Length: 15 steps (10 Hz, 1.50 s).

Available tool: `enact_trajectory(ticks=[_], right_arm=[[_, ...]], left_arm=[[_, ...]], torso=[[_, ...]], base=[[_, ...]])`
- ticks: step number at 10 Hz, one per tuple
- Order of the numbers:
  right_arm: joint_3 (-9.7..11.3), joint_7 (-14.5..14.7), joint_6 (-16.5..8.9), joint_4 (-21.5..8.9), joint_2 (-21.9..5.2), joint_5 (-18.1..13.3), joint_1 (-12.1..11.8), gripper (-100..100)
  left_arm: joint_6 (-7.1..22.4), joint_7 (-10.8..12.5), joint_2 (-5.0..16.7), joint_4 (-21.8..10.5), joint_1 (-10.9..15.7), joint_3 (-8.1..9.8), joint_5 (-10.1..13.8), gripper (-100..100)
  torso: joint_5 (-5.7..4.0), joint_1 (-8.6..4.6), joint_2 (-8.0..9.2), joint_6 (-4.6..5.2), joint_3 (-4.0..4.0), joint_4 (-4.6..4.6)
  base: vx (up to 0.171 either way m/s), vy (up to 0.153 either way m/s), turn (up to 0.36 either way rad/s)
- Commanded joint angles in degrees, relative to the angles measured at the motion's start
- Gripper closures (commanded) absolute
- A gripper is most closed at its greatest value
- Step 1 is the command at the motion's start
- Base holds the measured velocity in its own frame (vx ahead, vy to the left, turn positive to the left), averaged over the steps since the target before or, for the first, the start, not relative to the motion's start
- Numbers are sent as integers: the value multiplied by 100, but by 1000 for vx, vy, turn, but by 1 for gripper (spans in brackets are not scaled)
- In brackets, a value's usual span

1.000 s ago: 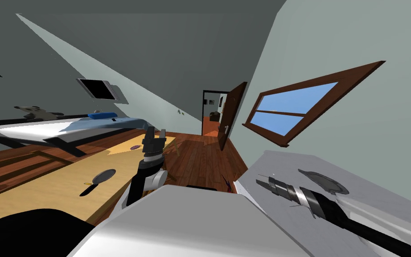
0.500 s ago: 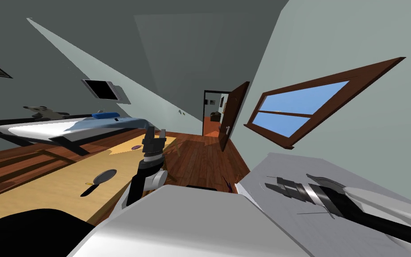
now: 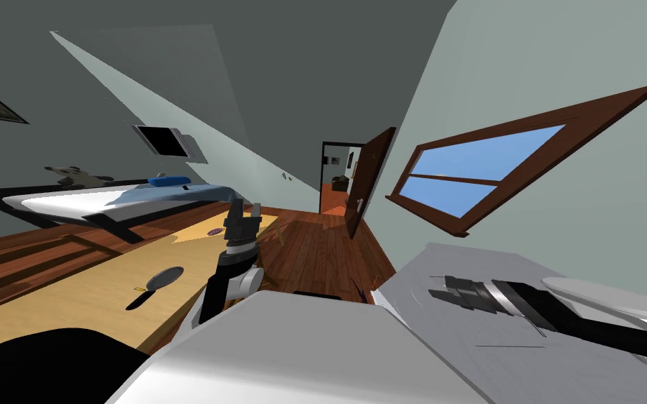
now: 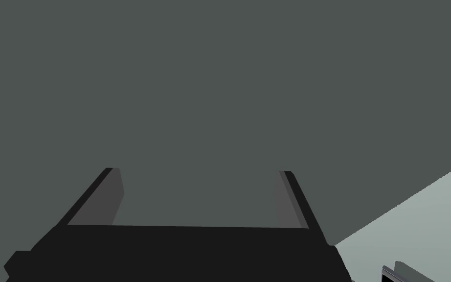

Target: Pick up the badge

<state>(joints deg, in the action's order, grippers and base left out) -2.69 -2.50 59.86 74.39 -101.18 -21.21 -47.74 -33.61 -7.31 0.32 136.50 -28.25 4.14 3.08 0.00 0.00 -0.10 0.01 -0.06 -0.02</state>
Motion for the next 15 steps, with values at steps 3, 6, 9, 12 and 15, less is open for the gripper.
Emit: enact_trajectory(ticks=[3, 6, 9, 12, 15], right_arm=[[-30, 45, 162, -361, -607, -129, -94, -100], [-252, 60, 238, -563, -914, -213, -342, -100], [-28, 75, 306, -749, -1183, -291, -230, -100], [-28, 75, 306, -749, -1197, -205, -230, -100], [-22, 90, 367, -918, -1454, -365, -283, -100]], left_arm=[[0, 0, 0, 0, 0, 0, 0, 0], [0, 0, 0, 0, 0, 0, 0, 0], [0, 0, 0, 0, 0, 0, 0, 0], [0, 0, 0, 0, 0, 0, 0, 0], [0, 0, 0, 0, 0, 0, 0, 0]], torso=[[-2, -4, 2, 1, 1, 0], [-3, -5, 5, 2, 3, 1], [-3, -1, 16, 4, 9, 4], [-5, -7, 12, 4, 7, 3], [-4, -1, 17, 4, 10, 4]], base=[[22, -8, 20], [16, -12, 13], [3, -4, 5], [7, -12, 9], [2, -7, 5]])
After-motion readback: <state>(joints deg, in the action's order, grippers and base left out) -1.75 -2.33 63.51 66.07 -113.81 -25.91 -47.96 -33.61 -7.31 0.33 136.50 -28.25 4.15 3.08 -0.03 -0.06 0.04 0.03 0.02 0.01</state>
